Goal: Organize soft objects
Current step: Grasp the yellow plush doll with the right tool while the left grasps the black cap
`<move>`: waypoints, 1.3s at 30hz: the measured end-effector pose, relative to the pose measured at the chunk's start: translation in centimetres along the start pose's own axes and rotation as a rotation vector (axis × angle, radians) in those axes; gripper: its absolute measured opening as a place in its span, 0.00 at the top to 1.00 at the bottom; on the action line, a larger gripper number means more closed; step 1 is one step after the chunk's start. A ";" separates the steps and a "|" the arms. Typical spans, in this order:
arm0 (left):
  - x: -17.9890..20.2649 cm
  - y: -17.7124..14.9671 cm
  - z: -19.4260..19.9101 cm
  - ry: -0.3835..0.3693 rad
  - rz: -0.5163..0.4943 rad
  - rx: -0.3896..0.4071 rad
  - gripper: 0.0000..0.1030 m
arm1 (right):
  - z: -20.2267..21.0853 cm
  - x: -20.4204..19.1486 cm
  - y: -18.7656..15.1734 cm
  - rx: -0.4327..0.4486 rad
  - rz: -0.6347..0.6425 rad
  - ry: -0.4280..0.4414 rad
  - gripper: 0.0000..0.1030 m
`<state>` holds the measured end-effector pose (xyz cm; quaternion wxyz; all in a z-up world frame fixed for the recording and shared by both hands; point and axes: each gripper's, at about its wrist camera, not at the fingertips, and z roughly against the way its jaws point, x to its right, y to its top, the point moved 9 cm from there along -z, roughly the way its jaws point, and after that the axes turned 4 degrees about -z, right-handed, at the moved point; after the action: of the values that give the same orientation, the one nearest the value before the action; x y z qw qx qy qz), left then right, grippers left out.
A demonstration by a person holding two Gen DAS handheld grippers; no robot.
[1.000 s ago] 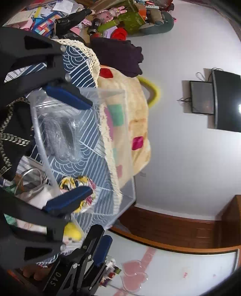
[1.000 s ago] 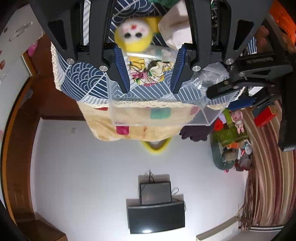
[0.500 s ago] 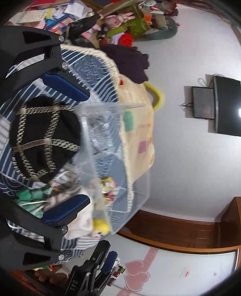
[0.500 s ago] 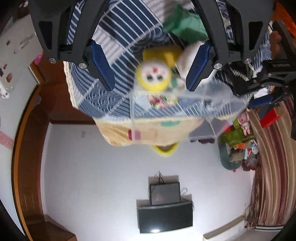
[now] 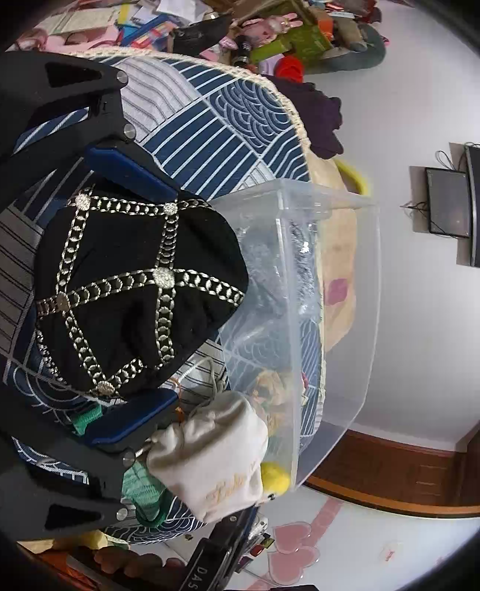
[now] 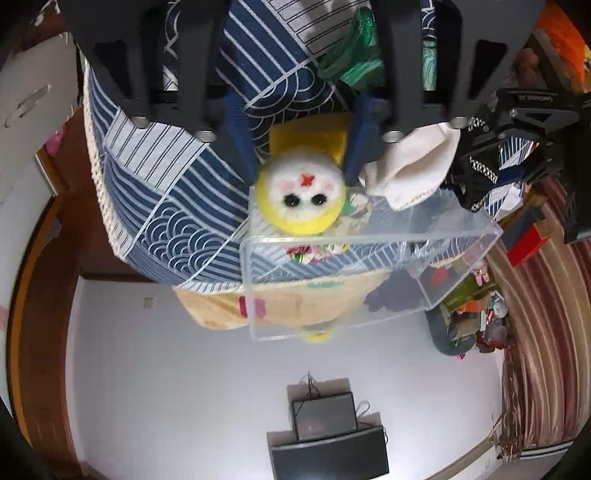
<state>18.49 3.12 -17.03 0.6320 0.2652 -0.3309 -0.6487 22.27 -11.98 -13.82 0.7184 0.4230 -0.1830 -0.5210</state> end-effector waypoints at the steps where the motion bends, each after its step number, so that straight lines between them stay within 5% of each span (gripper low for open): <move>1: 0.0 0.0 0.0 -0.003 0.001 0.006 0.02 | 0.2 0.0 -0.1 0.008 0.004 -0.005 0.60; 8: 0.0 -0.8 1.0 0.008 -0.036 0.027 0.43 | 1.3 -0.2 0.5 0.044 0.001 -0.011 0.61; 10: 0.0 -1.0 1.3 0.019 -0.048 0.034 0.65 | 1.5 -0.2 0.7 0.051 0.001 -0.014 0.62; 13: 0.3 -1.1 2.1 0.003 -0.047 0.053 0.79 | 2.2 -0.3 1.1 0.068 0.004 -0.008 0.62; 26: 0.6 3.7 8.1 0.055 -0.076 0.247 0.83 | 4.9 -1.4 3.5 0.175 0.044 0.000 0.63; 39: -0.5 10.2 9.5 0.050 -0.042 0.350 0.83 | 4.1 -3.4 6.8 0.223 0.117 -0.007 0.63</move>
<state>17.91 4.64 -3.19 0.5707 0.3940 -0.4171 -0.5874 22.14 -9.95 -5.45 0.6955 0.4869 -0.2666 -0.4562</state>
